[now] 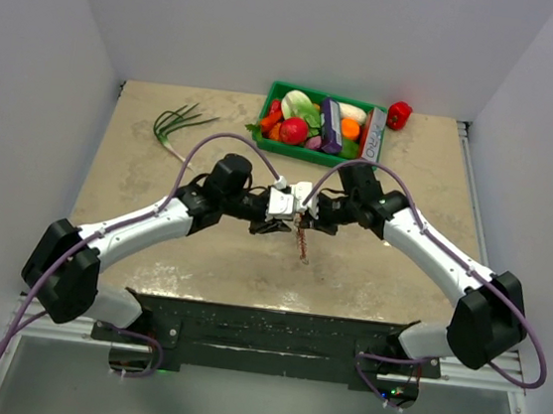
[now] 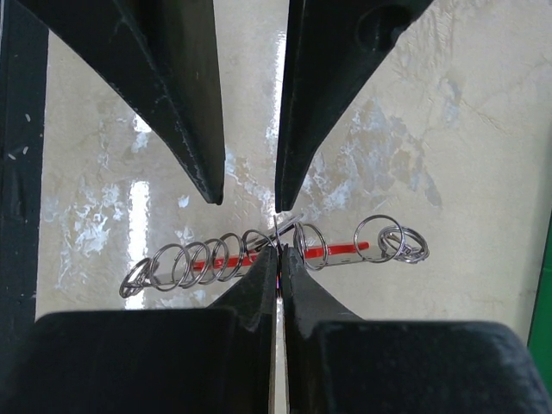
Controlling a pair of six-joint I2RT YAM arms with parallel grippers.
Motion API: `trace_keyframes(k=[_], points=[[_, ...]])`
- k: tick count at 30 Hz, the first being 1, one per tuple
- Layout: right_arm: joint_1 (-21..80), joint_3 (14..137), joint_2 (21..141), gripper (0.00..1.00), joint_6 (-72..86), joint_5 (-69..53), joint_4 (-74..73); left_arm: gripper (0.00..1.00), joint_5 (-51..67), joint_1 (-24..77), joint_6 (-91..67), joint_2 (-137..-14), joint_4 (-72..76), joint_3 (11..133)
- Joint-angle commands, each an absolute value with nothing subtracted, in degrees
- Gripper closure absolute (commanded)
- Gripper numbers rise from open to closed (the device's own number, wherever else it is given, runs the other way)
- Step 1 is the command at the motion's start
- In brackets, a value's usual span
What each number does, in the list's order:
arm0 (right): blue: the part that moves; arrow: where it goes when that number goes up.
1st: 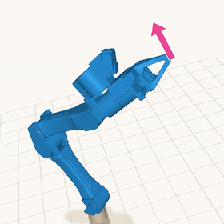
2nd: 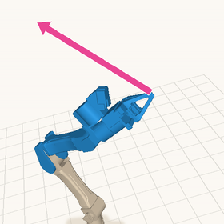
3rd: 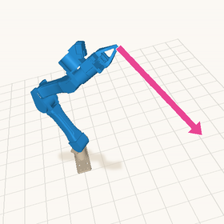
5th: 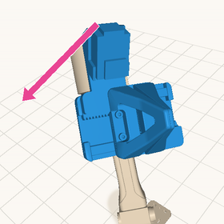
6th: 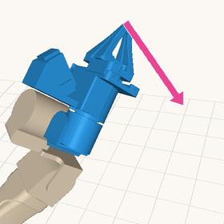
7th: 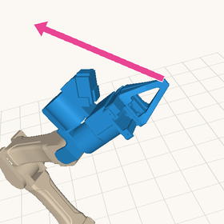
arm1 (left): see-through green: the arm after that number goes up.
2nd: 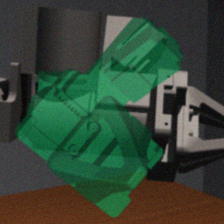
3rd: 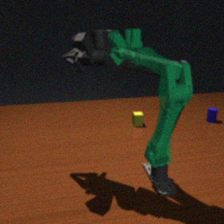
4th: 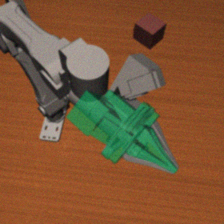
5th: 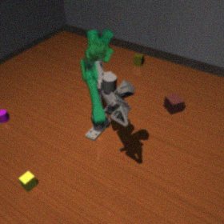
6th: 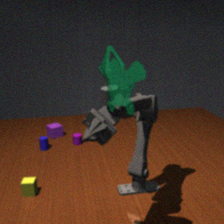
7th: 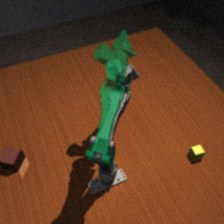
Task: Remove the keys from the keyring
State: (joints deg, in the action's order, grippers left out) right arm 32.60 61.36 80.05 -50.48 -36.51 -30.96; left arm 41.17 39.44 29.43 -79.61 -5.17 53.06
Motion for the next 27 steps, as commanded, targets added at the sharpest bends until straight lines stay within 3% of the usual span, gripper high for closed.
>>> trace_keyframes(k=[1, 15, 18, 27], points=[[32.87, 61.26, 77.43, 1.00, -48.51, -36.65, -26.81, 0.67, 39.38, 40.43, 28.48, -80.94, -3.26, 55.20], [32.87, 60.73, 75.41, 1.00, -47.46, -37.88, -25.66, 0.69, 37.09, 41.31, 28.04, -84.02, -2.81, 56.69], [32.78, 60.38, 74.45, 1.00, -47.46, -38.76, -25.40, 0.65, 37.35, 41.05, 26.72, -84.03, -1.94, 56.60], [29.10, 57.83, 73.04, 1.00, -45.35, -44.02, -22.59, 0.64, 46.22, 37.18, 21.54, -81.39, 2.81, 55.20]])
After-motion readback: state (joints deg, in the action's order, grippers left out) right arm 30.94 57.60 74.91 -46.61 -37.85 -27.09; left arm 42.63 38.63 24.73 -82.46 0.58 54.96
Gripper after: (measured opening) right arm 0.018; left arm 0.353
